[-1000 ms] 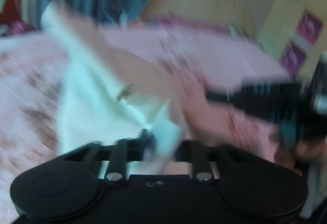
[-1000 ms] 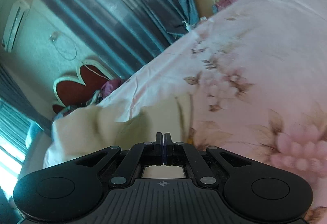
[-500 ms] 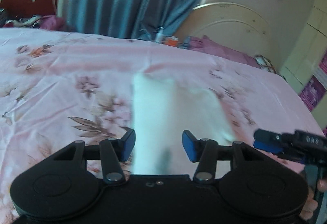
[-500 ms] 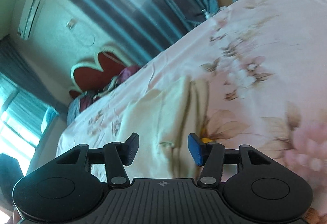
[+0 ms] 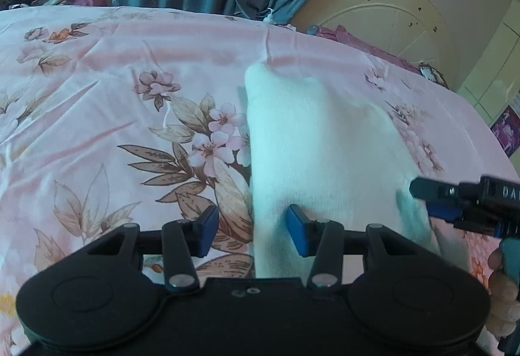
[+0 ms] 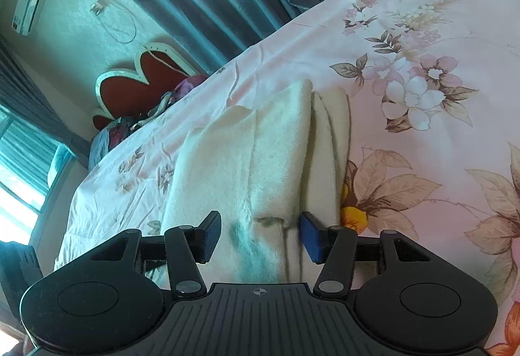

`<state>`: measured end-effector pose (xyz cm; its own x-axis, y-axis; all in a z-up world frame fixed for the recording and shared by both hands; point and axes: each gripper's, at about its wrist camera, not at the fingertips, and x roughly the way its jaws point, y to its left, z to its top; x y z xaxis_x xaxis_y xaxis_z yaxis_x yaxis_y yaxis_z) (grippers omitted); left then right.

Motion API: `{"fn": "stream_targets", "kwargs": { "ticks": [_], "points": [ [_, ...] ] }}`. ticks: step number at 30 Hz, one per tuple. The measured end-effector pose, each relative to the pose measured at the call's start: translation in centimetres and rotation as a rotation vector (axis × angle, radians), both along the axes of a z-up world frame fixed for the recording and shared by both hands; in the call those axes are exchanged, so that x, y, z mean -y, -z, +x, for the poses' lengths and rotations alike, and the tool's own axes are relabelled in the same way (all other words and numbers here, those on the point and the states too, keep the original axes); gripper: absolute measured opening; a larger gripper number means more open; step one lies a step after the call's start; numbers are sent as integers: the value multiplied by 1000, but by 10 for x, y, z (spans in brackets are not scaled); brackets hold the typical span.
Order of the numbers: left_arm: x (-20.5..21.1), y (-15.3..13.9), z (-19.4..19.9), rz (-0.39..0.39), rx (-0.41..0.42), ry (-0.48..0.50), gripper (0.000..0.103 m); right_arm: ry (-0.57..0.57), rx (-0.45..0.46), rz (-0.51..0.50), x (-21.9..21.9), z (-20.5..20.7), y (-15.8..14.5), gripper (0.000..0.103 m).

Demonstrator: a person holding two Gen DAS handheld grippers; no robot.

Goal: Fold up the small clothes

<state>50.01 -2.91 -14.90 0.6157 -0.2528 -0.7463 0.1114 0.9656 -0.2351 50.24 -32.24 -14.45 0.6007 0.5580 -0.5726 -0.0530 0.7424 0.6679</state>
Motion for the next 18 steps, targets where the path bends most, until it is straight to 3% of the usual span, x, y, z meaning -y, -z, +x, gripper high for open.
{"fn": "stream_targets", "kwargs": {
  "ticks": [4, 5, 6, 11, 18],
  "points": [
    [-1, 3, -1, -13, 0, 10, 45, 2, 8, -11, -6, 2, -3, 50],
    [-1, 3, 0, -17, 1, 13, 45, -5, 12, -14, -8, 2, -4, 33],
    [-2, 4, -1, -23, 1, 16, 45, -9, 15, -21, -10, 3, -6, 26],
    [-9, 6, 0, -52, -5, 31, 47, 6, -25, -83, -16, 8, -2, 27],
    [-13, 7, 1, -55, -5, 52, 47, -15, -38, -87, -28, 10, 2, 30]
  ]
}}
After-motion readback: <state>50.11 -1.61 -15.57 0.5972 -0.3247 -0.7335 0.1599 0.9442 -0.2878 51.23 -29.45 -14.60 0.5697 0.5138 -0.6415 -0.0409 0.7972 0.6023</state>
